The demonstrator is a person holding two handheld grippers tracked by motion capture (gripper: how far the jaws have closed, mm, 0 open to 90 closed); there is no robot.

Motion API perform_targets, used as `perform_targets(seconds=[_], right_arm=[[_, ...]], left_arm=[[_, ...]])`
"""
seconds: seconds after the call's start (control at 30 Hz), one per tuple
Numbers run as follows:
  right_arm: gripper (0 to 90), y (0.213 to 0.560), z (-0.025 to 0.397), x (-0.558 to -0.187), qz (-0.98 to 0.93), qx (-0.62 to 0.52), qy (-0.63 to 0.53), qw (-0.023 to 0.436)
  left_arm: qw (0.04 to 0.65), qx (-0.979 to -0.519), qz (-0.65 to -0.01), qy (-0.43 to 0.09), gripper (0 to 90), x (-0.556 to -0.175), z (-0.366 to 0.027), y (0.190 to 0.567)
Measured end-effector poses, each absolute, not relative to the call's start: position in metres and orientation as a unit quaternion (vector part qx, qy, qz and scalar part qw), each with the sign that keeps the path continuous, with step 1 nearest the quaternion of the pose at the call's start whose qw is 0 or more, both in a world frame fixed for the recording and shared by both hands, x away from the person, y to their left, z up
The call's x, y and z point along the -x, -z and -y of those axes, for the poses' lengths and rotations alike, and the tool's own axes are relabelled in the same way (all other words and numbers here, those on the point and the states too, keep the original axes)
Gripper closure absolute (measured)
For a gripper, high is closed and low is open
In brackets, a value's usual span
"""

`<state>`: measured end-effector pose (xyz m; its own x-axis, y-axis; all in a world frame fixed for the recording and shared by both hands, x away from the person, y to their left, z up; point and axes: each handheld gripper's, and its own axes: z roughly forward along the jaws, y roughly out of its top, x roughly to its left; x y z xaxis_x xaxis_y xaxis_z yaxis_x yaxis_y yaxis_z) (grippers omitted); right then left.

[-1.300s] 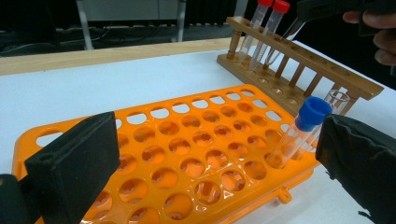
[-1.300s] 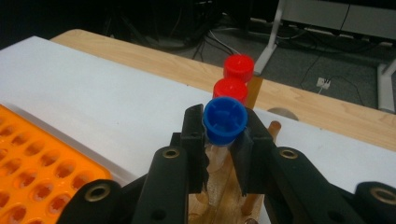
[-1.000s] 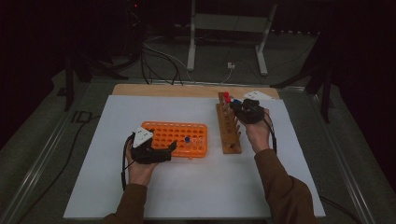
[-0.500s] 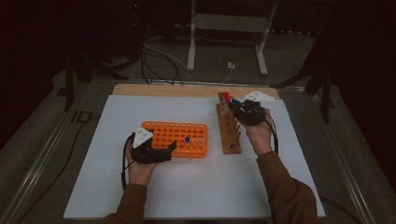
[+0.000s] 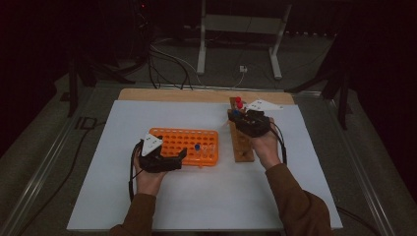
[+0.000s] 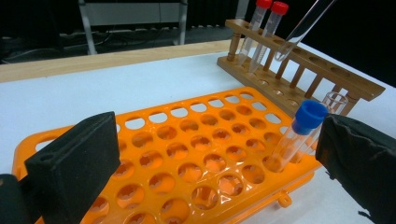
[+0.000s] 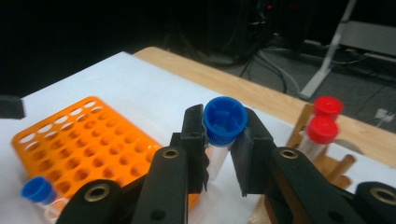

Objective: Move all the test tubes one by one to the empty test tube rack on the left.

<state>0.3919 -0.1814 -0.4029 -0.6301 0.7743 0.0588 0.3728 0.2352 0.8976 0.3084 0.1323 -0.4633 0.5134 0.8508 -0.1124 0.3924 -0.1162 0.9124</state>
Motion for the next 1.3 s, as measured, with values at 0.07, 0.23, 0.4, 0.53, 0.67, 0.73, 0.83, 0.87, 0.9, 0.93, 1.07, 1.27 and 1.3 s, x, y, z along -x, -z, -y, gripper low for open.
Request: perform_targets(seconds=[0.07, 0.23, 0.4, 0.53, 0.67, 0.73, 0.83, 0.87, 0.9, 0.93, 1.07, 1.27, 1.3], right_arm=[[76.3, 0.405, 0.179, -0.391, -0.765, -0.374, -0.485, 0.199], [76.3, 0.406, 0.173, -0.389, -0.77, -0.369, -0.489, 0.18], [76.3, 0.407, 0.166, -0.386, -0.774, -0.362, -0.492, 0.165], [76.3, 0.407, 0.158, -0.383, -0.779, -0.351, -0.494, 0.158], [76.3, 0.407, 0.15, -0.379, -0.783, -0.343, -0.496, 0.153], [76.2, 0.406, 0.147, -0.378, -0.785, -0.339, -0.496, 0.149], [76.3, 0.406, 0.143, -0.376, -0.787, -0.336, -0.498, 0.143], [76.3, 0.406, 0.141, -0.375, -0.787, -0.335, -0.499, 0.14], [76.2, 0.405, 0.14, -0.375, -0.786, -0.334, -0.501, 0.137], [76.2, 0.405, 0.139, -0.375, -0.787, -0.333, -0.502, 0.134], [76.2, 0.405, 0.135, -0.373, -0.786, -0.331, -0.508, 0.123], [76.2, 0.405, 0.129, -0.373, -0.785, -0.33, -0.513, 0.111], [76.2, 0.405, 0.128, -0.372, -0.785, -0.33, -0.513, 0.109]], left_arm=[[0.501, -0.713, -0.434, -0.229, 0.5, -0.309, -0.13, 0.461], [0.505, -0.715, -0.426, -0.231, 0.5, -0.311, -0.125, 0.456], [0.502, -0.721, -0.414, -0.239, 0.9, -0.311, -0.119, 0.452], [0.505, -0.724, -0.406, -0.238, 1.8, -0.313, -0.114, 0.449], [0.501, -0.733, -0.392, -0.241, 3.4, -0.313, -0.106, 0.446], [0.499, -0.736, -0.388, -0.24, 3.8, -0.314, -0.102, 0.446], [0.499, -0.738, -0.385, -0.239, 4.3, -0.316, -0.098, 0.444], [0.498, -0.739, -0.384, -0.241, 4.7, -0.317, -0.097, 0.444], [0.496, -0.74, -0.384, -0.244, 5.5, -0.318, -0.095, 0.443], [0.496, -0.741, -0.383, -0.243, 6.3, -0.318, -0.094, 0.443], [0.495, -0.743, -0.378, -0.245, 8.3, -0.32, -0.089, 0.442], [0.484, -0.75, -0.365, -0.266, 15.0, -0.321, -0.078, 0.441], [0.483, -0.751, -0.361, -0.268, 16.1, -0.321, -0.076, 0.44]])
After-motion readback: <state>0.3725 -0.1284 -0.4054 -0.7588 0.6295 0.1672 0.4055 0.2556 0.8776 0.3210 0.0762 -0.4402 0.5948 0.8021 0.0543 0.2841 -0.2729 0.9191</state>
